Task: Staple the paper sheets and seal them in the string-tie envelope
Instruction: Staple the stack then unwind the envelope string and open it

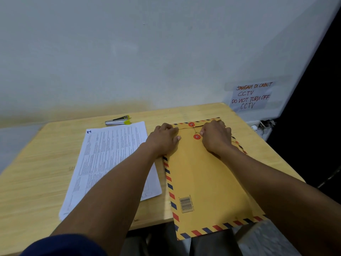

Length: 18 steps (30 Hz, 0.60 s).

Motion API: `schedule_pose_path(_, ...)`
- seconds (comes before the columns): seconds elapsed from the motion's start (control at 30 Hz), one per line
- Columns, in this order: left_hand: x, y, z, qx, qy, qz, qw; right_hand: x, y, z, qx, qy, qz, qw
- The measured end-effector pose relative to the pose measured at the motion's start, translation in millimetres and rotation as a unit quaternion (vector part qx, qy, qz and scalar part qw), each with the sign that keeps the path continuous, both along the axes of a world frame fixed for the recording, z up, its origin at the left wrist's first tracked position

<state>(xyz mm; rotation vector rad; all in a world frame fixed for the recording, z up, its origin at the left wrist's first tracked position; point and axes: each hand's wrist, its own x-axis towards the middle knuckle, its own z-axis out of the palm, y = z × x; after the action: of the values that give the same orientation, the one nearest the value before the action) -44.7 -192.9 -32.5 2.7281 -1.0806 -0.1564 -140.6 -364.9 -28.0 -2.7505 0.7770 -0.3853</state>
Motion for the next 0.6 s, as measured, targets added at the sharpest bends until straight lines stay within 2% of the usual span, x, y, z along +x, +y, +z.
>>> schedule_pose_path(0.07, 0, 0, -1, 0.001, -0.002, 0.000, 1.000, 3, 1, 2, -0.034, 0.054, 0.020, 0.998)
schedule_pose_path(0.17, -1, -1, 1, 0.001, -0.002, 0.004, 1.000, 6, 6, 7, 0.001, 0.058, 0.068, 0.996)
schedule_pose_path(0.27, -2, -1, 3, -0.001, -0.002, 0.006, 1.000, 4, 16, 8, 0.050, 0.028, 0.118, 0.991)
schedule_pose_path(0.37, -3, -1, 3, 0.002, -0.004, 0.005, 1.000, -2, 10, 7, 0.072, -0.052, 0.093, 0.992)
schedule_pose_path(0.47, -2, -1, 2, 0.005, -0.001, 0.003, 1.000, -8, -8, 7, 0.016, -0.039, 0.047, 0.998)
schedule_pose_path(0.6, 0, 0, 2, 0.005, -0.002, 0.000, 1.000, -5, -16, 6, -0.108, 0.019, 0.063, 0.992)
